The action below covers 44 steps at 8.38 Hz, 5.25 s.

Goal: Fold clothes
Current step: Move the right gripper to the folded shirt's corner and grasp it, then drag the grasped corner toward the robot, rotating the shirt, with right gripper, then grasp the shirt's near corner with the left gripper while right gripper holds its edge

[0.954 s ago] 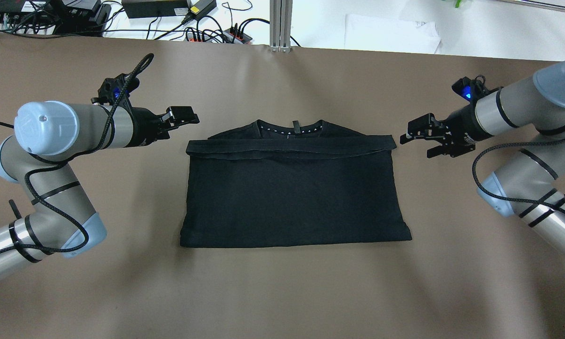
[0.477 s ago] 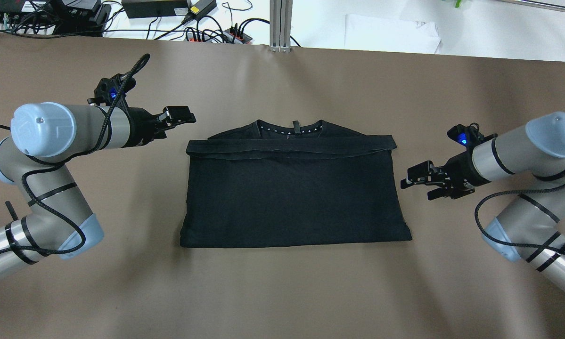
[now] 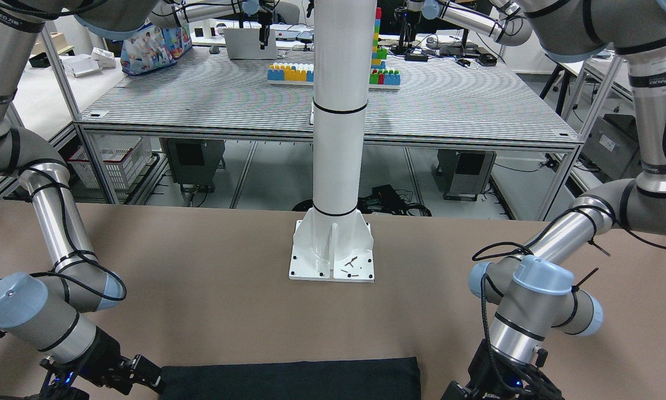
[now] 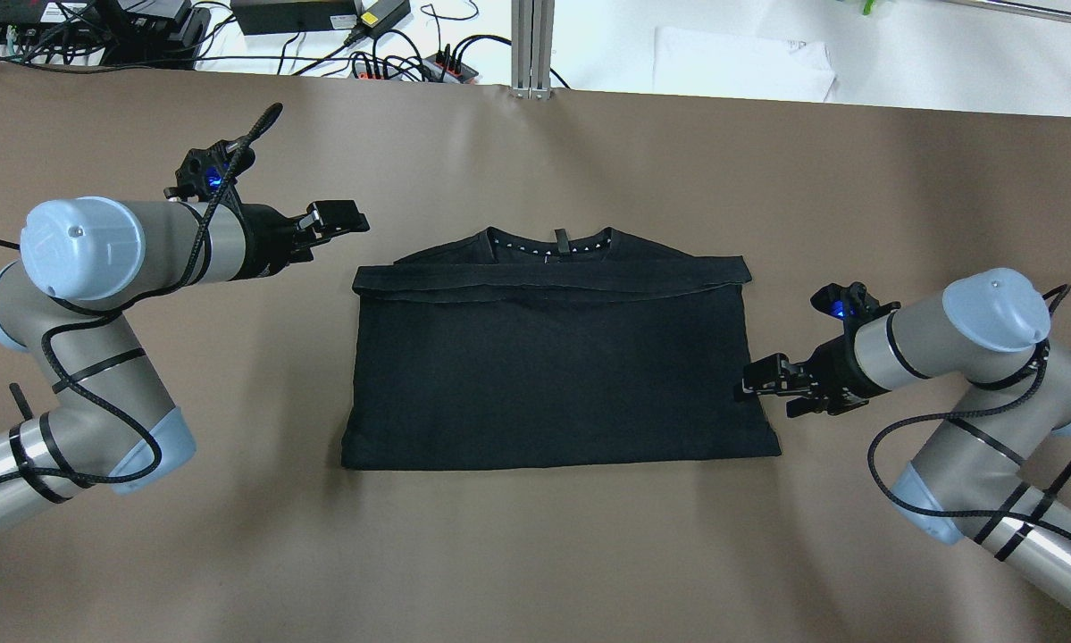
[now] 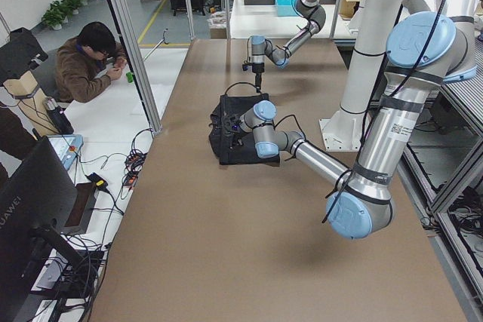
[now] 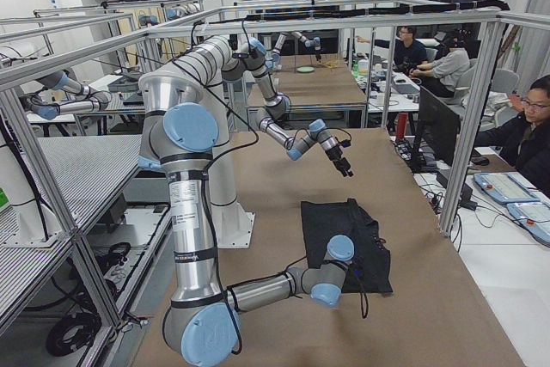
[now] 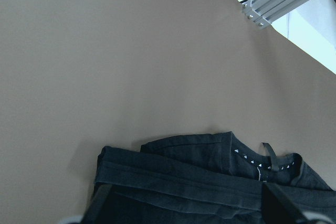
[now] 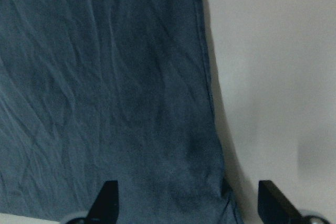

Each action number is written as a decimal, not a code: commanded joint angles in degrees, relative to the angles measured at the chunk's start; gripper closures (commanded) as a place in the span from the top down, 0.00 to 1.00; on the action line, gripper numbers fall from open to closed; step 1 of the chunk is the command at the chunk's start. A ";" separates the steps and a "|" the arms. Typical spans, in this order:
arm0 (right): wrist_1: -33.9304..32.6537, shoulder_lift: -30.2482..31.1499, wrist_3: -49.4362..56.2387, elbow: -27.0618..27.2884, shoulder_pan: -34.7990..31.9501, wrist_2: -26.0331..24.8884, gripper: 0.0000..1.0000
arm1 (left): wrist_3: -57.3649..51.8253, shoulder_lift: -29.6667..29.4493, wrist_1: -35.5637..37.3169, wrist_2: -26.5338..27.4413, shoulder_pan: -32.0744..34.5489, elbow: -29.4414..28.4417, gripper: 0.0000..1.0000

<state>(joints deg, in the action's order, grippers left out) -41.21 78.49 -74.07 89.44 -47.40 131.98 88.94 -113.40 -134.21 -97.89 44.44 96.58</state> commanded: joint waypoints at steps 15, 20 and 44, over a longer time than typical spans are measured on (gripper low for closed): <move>0.25 5.71 -10.65 14.07 16.27 -1.56 0.00 | -0.17 -0.25 0.09 1.30 -0.31 0.10 1.00; -0.10 2.73 -20.06 20.07 25.60 -2.26 0.54 | -0.17 -0.25 0.09 1.30 -0.31 0.19 1.00; -0.80 3.25 -9.78 18.58 8.03 -14.65 0.94 | 1.24 10.21 -2.29 5.88 -13.94 1.85 0.00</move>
<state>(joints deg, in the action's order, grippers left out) -42.01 81.67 -83.79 108.02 -39.34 117.64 90.07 -103.87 -136.39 -91.30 30.45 96.79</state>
